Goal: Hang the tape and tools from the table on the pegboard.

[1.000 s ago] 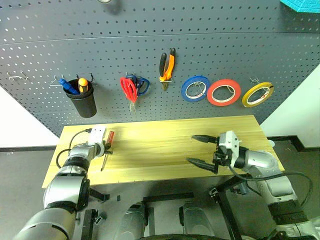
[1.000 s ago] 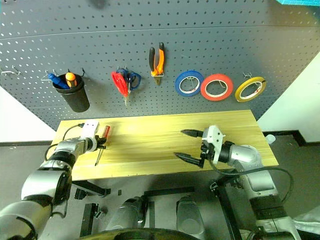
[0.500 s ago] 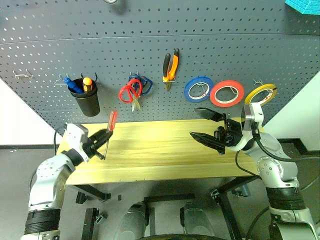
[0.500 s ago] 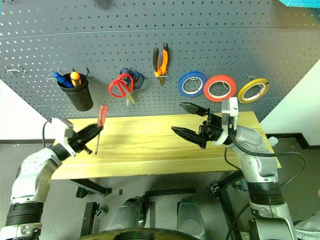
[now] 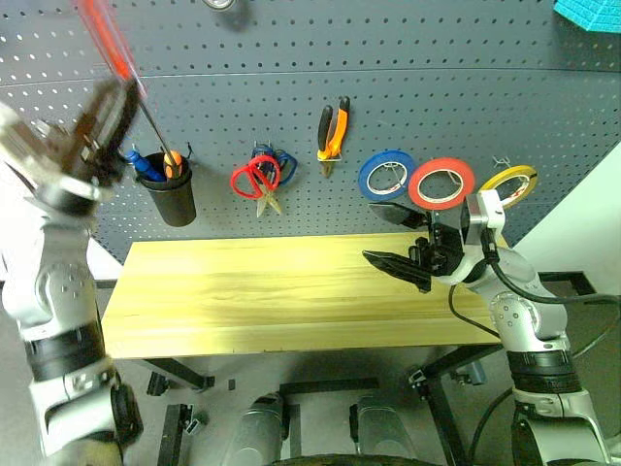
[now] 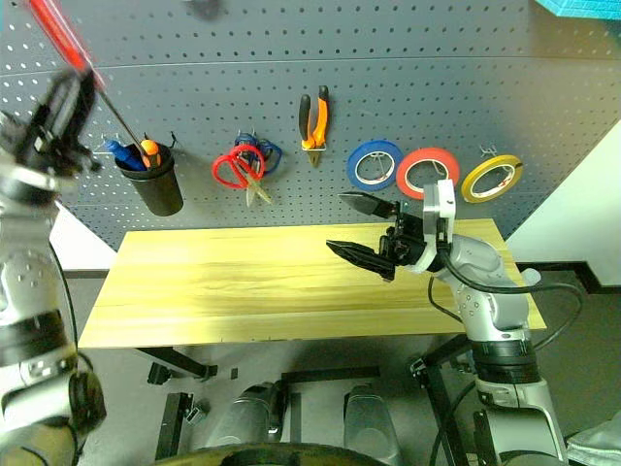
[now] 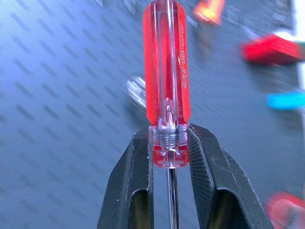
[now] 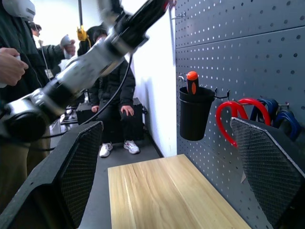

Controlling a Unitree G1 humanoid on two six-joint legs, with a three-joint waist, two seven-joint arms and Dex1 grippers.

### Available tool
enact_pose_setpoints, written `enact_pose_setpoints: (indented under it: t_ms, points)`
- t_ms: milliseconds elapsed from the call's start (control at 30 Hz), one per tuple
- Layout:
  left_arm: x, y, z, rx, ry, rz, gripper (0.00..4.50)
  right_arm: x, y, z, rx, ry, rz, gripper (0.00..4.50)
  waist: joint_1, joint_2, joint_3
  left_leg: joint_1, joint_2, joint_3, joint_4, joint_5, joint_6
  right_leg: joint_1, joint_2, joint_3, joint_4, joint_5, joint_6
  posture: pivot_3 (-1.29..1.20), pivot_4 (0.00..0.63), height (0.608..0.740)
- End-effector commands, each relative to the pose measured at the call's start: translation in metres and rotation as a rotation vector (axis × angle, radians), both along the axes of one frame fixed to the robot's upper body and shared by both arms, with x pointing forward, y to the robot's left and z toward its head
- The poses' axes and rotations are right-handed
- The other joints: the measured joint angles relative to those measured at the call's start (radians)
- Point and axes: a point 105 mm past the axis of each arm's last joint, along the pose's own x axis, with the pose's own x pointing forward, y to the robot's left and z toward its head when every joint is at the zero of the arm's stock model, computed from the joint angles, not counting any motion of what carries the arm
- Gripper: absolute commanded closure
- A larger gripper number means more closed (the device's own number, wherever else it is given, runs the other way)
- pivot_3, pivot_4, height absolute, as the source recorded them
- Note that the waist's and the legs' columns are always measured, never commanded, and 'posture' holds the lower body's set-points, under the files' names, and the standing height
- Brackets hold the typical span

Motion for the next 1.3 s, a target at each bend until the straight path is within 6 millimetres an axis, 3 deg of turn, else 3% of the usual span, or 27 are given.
enact_pose_setpoints:
  t_ms: [33,133,267,533,767,1067,1300]
  points:
    - [0.005,0.012,0.018,0.001,-0.079,0.094,3.86,-0.003,0.003,0.008,0.011,-0.043,0.01,0.0,0.0,0.0,0.0,0.0,0.0,0.0,0.0,0.0,0.0,0.0,0.0,0.0,0.0,0.0,0.0,-0.05,0.04,0.725]
    - [0.031,0.02,0.021,0.017,-0.072,0.207,3.86,-0.002,0.005,0.009,0.008,-0.048,0.0,0.0,0.003,-0.002,-0.002,0.0,0.0,0.0,0.0,0.0,0.0,0.0,0.0,0.0,0.002,0.0,0.0,-0.07,0.035,0.725]
    - [0.052,0.029,0.004,0.054,-0.014,0.284,3.86,-0.003,0.005,0.011,0.003,-0.05,-0.021,0.0,-0.002,-0.005,-0.004,0.001,-0.001,0.0,0.001,0.001,-0.001,0.001,0.0,0.0,0.001,0.001,0.002,-0.09,0.028,0.725]
    - [0.075,0.039,-0.034,0.007,0.105,0.288,3.86,-0.006,0.004,0.011,-0.011,-0.04,-0.047,0.0,-0.027,-0.007,-0.006,0.001,0.0,-0.001,0.001,0.001,-0.001,0.0,0.0,0.0,0.002,0.001,0.002,-0.11,0.028,0.725]
    - [0.083,0.042,-0.053,-0.006,0.182,0.306,3.86,-0.006,0.002,0.009,-0.021,-0.033,-0.055,0.0,-0.034,-0.008,-0.006,0.001,0.0,-0.001,0.001,0.001,-0.001,0.0,0.0,0.0,0.003,0.001,0.002,-0.11,0.033,0.725]
    - [0.082,0.044,-0.059,-0.018,0.193,0.318,0.96,-0.004,-0.002,0.002,-0.031,-0.025,-0.06,0.0,-0.036,-0.009,-0.007,0.001,0.0,-0.001,0.001,0.001,-0.001,0.0,0.0,0.0,0.004,0.001,0.002,-0.11,0.036,0.725]
    - [0.056,0.042,-0.028,-0.009,0.054,0.243,0.96,-0.003,-0.005,0.0,-0.028,-0.032,-0.06,0.0,-0.047,-0.01,-0.008,0.001,0.0,-0.001,0.001,0.001,-0.001,0.0,0.0,0.0,0.005,0.001,0.002,-0.11,0.034,0.725]
